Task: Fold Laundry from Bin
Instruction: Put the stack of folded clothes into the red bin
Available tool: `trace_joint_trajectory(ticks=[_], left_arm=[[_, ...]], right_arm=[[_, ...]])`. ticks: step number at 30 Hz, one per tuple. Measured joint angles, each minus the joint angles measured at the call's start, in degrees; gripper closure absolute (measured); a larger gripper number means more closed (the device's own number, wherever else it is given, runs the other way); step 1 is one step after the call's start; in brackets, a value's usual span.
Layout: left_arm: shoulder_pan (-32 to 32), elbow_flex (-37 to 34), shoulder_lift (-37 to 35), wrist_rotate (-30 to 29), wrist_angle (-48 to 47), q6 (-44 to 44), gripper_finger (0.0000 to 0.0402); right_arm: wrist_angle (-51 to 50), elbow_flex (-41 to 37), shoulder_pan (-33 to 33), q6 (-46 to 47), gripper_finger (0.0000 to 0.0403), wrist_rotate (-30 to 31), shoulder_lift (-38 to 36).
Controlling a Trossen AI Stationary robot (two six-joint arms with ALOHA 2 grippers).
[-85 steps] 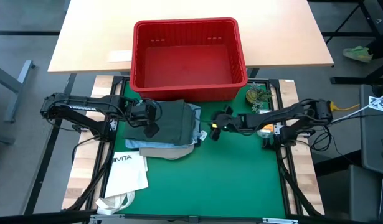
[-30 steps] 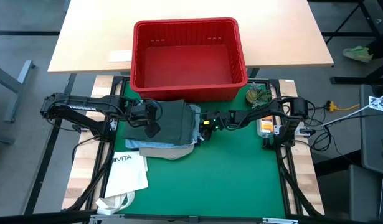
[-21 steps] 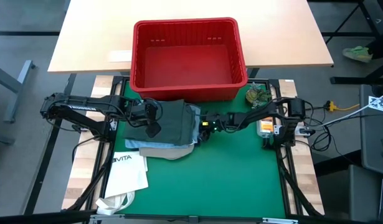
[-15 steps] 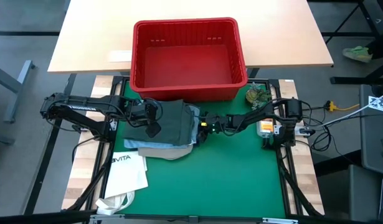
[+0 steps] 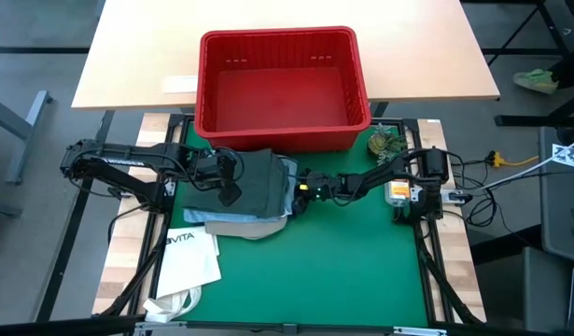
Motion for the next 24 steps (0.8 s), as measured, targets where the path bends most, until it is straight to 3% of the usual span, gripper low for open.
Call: trace_joint_trajectory(ticks=[13, 24], left_arm=[[-0.01, 0.01, 0.0, 0.0, 0.02, 0.04, 0.0266], [-0.02, 0.0, -0.28, 2.79, -0.09, -0.99, 0.0266]], right_arm=[[3.98, 0.08, -0.07, -0.03, 0.0389, 1.91, 3.88], [1.34, 0.05, -0.31, -5.67, 0.0396, 1.84, 0.5]])
